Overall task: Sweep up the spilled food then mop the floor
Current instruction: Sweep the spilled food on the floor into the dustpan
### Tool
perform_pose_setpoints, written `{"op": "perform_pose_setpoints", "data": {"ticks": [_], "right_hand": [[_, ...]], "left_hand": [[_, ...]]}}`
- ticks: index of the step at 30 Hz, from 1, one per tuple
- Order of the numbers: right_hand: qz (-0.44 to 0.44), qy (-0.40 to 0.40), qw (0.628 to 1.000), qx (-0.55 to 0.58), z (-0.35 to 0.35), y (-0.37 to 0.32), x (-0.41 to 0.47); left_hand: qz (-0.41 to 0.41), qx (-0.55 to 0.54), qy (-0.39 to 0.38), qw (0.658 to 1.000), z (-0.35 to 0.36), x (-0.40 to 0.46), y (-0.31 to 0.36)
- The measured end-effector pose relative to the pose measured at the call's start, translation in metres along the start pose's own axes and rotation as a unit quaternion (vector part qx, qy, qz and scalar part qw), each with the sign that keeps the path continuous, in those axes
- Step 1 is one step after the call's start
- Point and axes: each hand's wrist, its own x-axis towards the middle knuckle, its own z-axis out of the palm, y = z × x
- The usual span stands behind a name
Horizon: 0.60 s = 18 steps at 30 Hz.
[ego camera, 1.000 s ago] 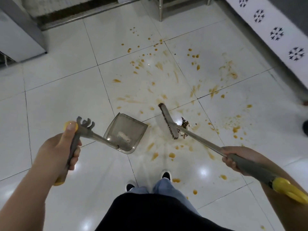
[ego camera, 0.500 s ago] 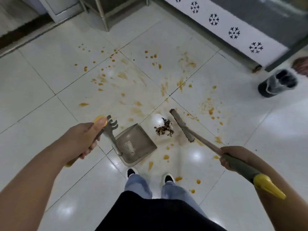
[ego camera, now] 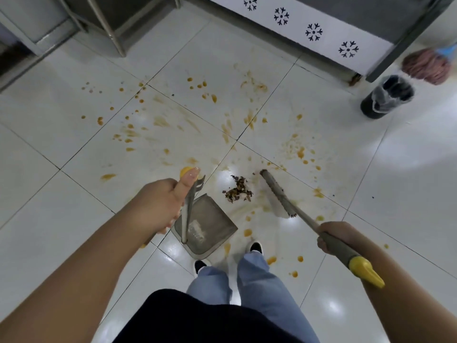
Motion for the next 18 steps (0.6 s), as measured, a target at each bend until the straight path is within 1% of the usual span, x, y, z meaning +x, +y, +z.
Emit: {"op": "perform_pose_setpoints", "data": {"ticks": [6, 11, 18], "right_hand": [[-0.001, -0.021, 1.000, -0.020, 0.000, -0.021, 0.014], [-0.010, -0.022, 0.998, -0.058, 0.006, -0.035, 0.015], [-0.027, -0.023, 0.997, -0.071, 0.019, -0.046, 0.019]], "left_hand": [[-0.020, 0.019, 0.022, 0.999, 0.005, -0.004, 0.016], [-0.020, -0.017, 0.039, 0.999, -0.001, -0.002, 0.023], [-0.017, 0.000, 0.014, 1.000, 0.011, 0.006, 0.033]]}}
